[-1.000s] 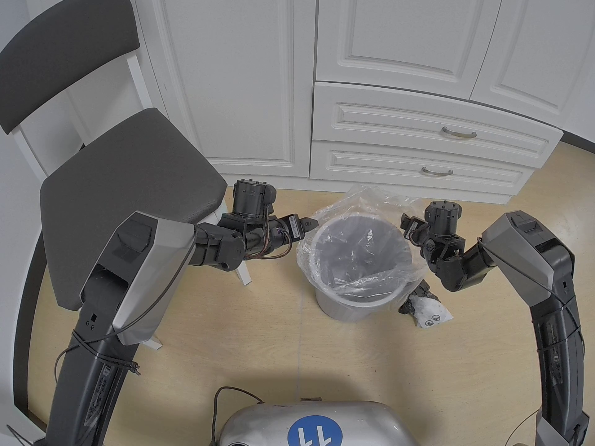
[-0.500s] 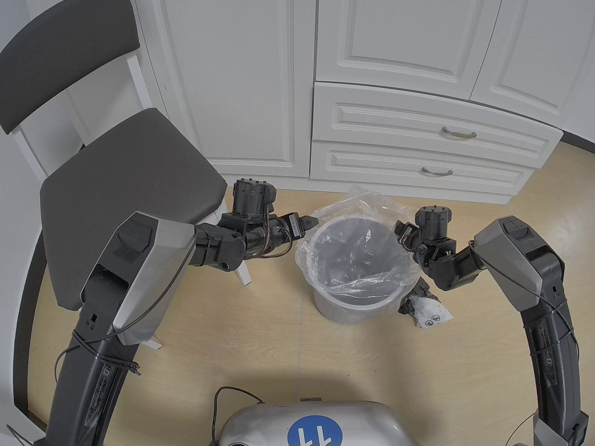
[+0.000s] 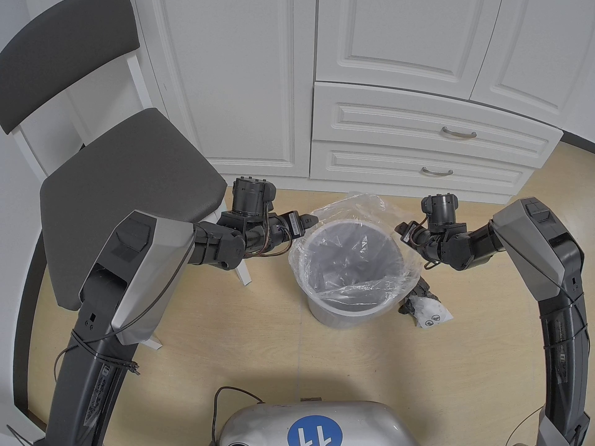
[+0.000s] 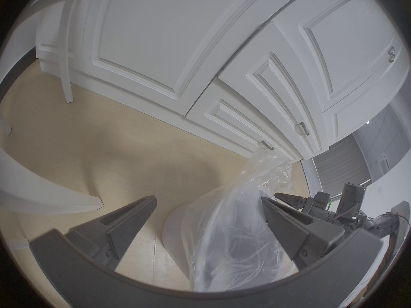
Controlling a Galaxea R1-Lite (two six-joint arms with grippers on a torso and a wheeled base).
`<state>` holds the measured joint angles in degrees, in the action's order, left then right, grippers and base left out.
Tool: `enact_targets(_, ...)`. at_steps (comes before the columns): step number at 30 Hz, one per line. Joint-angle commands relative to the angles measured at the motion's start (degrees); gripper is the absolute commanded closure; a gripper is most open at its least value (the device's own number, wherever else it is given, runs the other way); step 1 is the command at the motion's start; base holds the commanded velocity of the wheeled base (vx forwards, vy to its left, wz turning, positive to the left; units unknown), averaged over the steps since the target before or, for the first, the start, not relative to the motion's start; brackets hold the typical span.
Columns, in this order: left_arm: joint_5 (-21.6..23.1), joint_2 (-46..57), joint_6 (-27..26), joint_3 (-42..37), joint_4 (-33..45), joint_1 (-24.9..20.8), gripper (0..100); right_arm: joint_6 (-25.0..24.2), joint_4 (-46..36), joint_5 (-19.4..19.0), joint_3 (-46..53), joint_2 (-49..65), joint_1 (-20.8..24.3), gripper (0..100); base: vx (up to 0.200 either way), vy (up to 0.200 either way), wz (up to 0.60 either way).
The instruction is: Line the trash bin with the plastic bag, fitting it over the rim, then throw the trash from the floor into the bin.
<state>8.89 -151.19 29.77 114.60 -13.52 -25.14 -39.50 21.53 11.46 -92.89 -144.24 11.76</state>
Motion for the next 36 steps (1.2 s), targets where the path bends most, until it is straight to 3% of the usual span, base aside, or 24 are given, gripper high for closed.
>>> enact_targets(1, -0.01, 0.02, -0.06, -0.01, 0.16, 0.09, 0, -0.49, 0.18, 0.14, -0.36, 1.07, 0.1, 0, 0.0, 0.0, 0.0)
enact_targets(6, 0.25, -0.69, -0.41, -0.01, 1.21, 0.18, 0, -3.66, 1.67, 0.14, -1.15, 0.8, 0.63, 0, 0.0, 0.0, 0.0)
enact_targets(27, -0.01, -4.2, -1.38, -0.01, 0.78, 2.9, 0, -3.31, 6.07, 1.02, -1.33, -1.13, 0.63, 0, 0.0, 0.0, 0.0)
enact_targets(36, 0.43, -6.14, -1.47, -0.01, -3.27, 2.99, 0, -3.83, 9.06, 3.31, -7.13, -7.28, 0.36, 0, 0.0, 0.0, 0.0)
